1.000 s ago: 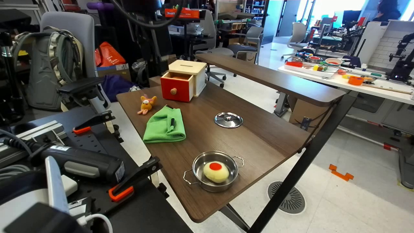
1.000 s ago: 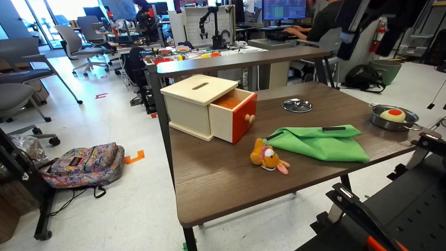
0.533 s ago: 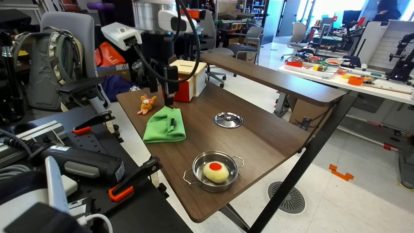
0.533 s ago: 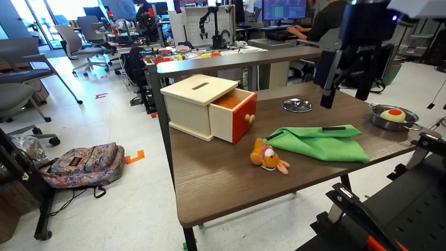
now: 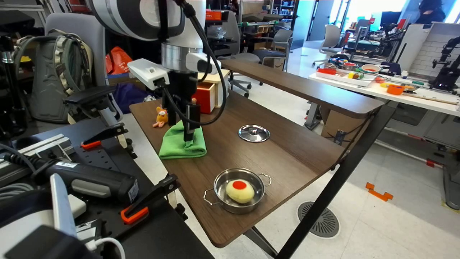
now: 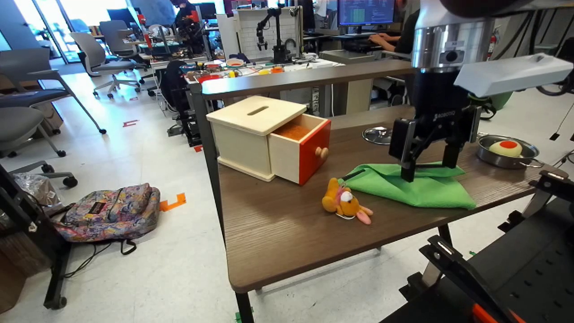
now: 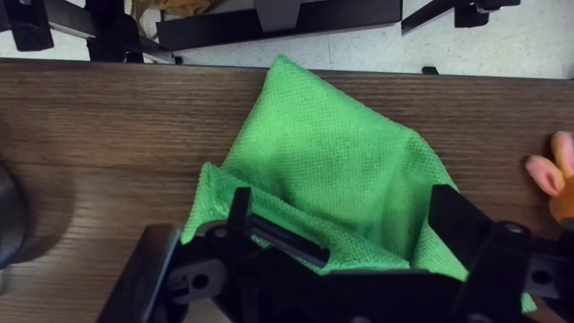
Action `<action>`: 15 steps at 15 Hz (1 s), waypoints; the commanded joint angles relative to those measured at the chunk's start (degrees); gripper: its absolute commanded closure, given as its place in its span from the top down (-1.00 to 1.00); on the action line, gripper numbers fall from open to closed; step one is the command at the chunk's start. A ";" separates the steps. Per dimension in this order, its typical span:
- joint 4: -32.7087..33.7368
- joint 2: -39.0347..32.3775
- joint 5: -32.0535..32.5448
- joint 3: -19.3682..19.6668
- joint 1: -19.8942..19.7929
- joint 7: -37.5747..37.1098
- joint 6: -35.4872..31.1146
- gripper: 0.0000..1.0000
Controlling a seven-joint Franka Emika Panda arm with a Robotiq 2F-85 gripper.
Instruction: Move the green towel backwards
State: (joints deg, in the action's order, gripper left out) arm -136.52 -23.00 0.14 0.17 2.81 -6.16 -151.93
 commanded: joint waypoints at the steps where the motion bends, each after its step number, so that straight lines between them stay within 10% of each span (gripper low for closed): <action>1: 2.38 -3.83 2.60 1.55 2.16 -1.96 -1.78 1.00; 15: 13.67 -13.41 1.11 3.35 2.09 -1.73 -2.98 1.00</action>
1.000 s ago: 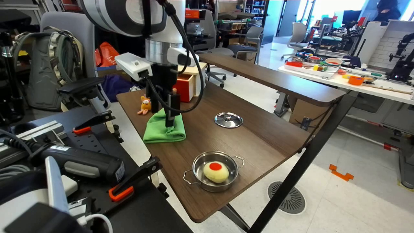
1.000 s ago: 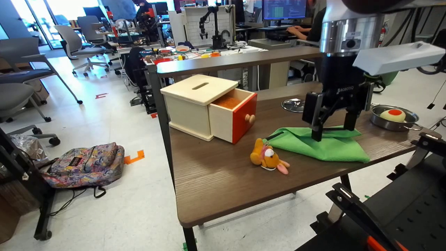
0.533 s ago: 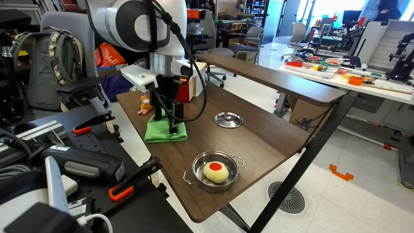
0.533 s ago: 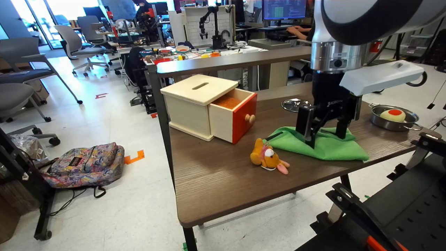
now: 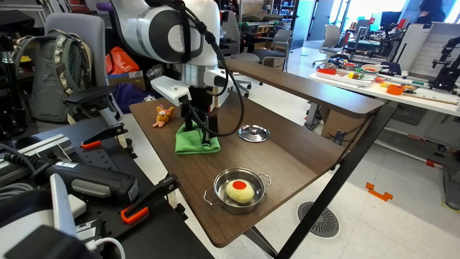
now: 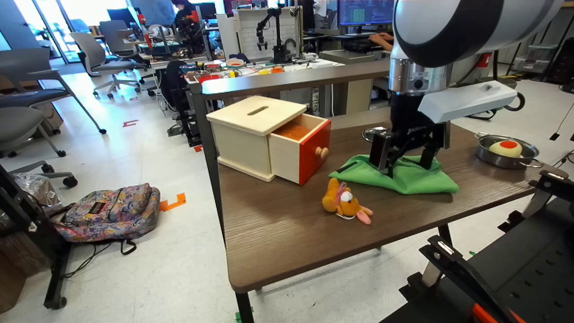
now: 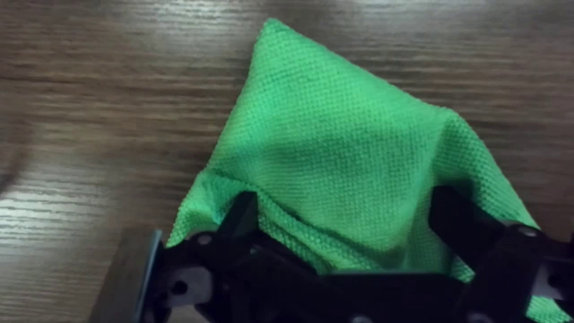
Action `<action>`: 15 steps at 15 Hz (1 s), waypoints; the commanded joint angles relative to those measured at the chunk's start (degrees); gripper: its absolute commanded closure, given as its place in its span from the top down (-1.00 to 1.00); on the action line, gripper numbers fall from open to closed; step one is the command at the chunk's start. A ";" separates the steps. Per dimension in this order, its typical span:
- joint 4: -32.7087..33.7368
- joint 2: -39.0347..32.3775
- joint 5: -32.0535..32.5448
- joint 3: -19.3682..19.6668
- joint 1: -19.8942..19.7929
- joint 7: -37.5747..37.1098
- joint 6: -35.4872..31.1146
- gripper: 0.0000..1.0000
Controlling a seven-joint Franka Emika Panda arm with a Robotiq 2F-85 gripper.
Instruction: Move the green towel backwards
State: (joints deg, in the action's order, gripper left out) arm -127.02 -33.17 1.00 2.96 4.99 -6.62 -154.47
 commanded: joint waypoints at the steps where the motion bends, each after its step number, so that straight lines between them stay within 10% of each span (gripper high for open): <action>1: 5.12 -3.63 0.01 0.55 -0.32 -1.36 -0.40 1.00; 15: 18.83 -9.87 -1.74 0.79 -1.72 -5.38 1.92 1.00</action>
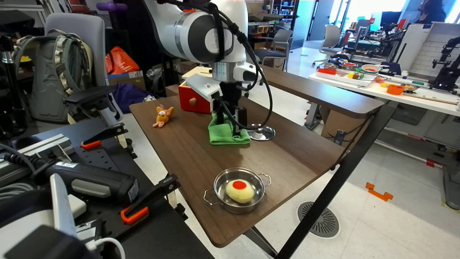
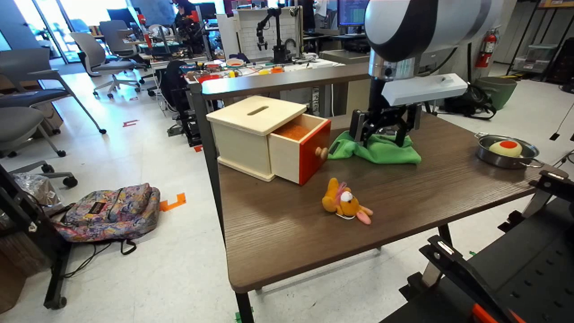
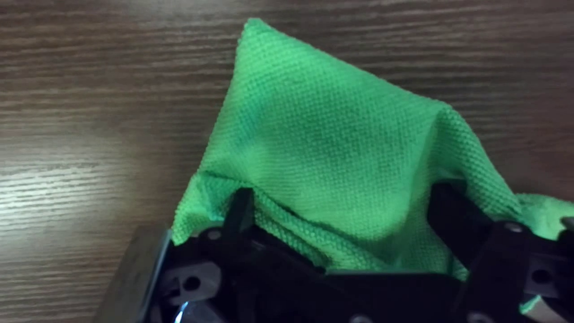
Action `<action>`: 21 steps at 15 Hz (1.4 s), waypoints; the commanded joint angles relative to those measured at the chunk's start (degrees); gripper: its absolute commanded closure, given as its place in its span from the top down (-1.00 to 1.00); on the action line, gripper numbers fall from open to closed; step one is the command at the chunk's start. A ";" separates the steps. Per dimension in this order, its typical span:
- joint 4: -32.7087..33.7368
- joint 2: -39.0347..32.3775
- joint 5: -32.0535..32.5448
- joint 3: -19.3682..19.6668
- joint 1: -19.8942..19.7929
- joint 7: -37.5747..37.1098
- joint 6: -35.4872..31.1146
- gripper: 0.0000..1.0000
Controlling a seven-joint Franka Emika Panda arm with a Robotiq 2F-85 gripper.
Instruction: Move the green towel backwards
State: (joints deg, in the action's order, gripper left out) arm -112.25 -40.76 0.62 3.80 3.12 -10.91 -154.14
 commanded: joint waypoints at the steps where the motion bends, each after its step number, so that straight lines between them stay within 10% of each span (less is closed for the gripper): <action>1: 4.73 -2.53 -1.46 -0.13 0.14 -1.36 1.57 1.00; 12: 7.46 -3.52 -1.57 -0.32 0.68 -2.84 1.59 1.00; 21: -6.26 10.12 -1.96 -2.48 -1.02 1.03 -0.95 1.00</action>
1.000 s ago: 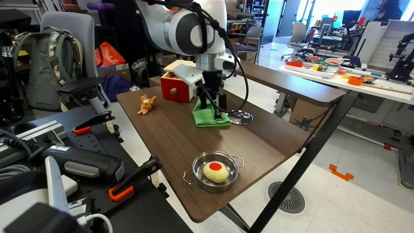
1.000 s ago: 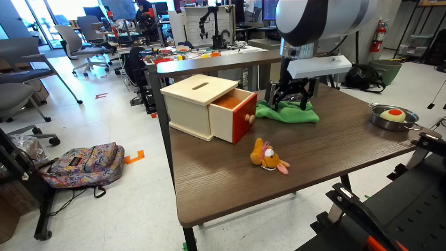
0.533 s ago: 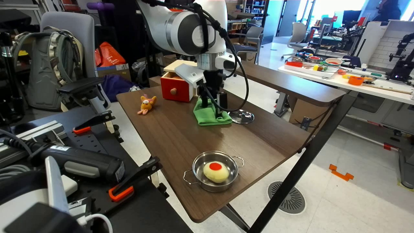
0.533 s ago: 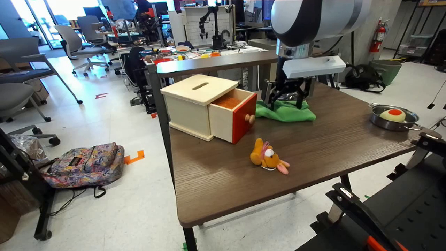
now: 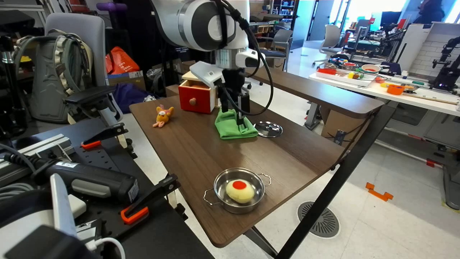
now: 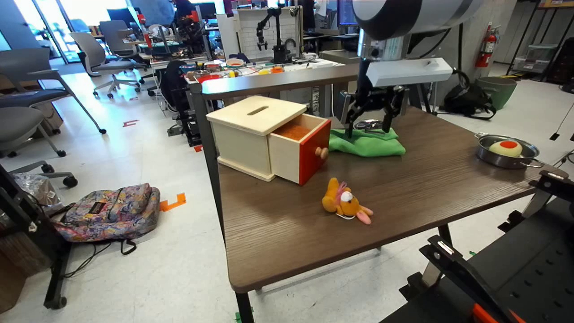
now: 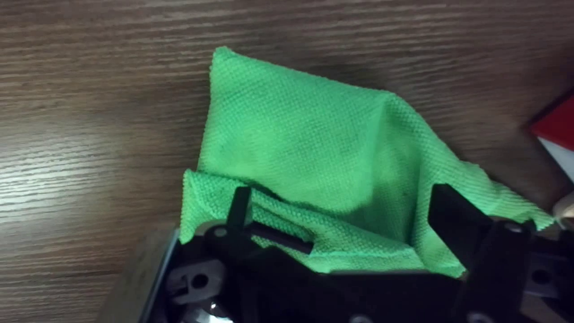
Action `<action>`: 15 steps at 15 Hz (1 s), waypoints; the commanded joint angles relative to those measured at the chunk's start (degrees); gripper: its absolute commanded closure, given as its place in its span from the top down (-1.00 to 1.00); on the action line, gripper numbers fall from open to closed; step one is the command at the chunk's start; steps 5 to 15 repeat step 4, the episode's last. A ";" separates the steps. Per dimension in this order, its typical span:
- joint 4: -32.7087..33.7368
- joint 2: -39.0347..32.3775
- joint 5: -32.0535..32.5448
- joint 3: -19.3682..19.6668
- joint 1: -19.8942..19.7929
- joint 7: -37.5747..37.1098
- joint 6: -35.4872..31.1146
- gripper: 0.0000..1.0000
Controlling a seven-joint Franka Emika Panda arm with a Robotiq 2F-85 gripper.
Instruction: Move the green towel backwards
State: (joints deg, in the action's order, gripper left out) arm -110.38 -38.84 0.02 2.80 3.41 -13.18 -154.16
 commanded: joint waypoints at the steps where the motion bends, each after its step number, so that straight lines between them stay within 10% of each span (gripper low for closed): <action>1: -10.33 10.59 -1.59 -2.35 -2.36 5.32 -1.13 1.00; 15: -5.12 5.99 -0.39 -0.29 -0.20 2.13 0.17 1.00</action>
